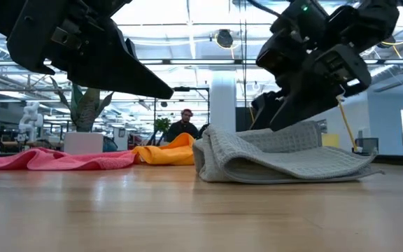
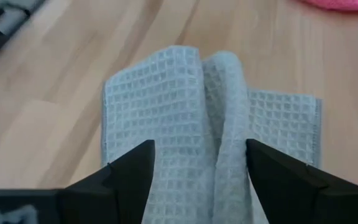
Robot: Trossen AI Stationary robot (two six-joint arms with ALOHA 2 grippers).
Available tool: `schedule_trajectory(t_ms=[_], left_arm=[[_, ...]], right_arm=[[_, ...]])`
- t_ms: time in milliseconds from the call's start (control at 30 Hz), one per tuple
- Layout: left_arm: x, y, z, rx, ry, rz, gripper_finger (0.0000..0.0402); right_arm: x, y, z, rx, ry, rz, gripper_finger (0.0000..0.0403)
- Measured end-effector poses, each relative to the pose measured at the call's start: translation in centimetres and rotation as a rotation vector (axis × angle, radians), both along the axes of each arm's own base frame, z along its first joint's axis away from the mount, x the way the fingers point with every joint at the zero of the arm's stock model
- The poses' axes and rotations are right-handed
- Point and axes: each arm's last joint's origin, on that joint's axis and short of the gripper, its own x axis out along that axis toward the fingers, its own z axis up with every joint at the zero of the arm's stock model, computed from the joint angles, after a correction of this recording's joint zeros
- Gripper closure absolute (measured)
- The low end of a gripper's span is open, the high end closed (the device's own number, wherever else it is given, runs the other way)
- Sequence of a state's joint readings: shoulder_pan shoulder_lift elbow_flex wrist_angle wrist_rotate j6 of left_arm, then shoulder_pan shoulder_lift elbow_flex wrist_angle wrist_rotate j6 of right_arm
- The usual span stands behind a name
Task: Fold microfiber towels
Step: Fold the gray kitchen towel
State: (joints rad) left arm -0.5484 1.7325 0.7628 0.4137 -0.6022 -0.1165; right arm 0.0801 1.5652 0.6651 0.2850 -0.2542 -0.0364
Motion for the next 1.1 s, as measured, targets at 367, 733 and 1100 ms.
schedule_trajectory(t_ms=[367, 733, 1100], left_arm=[[0.0, 0.0, 0.0, -0.003, -0.002, 0.001, 0.0325], [0.1, 0.1, 0.0, -0.007, -0.003, 0.008, 0.0325], [0.2, 0.3, 0.0, -0.013, -0.004, 0.017, 0.0325]], right_arm=[[-0.2, 1.2, 0.2, -0.168, -0.024, -0.056, 0.0168], [-0.4, 1.1, 0.0, -0.220, -0.007, -0.086, 0.0303], [-0.5, 0.9, 0.2, -0.292, -0.020, -0.101, 0.0390]])
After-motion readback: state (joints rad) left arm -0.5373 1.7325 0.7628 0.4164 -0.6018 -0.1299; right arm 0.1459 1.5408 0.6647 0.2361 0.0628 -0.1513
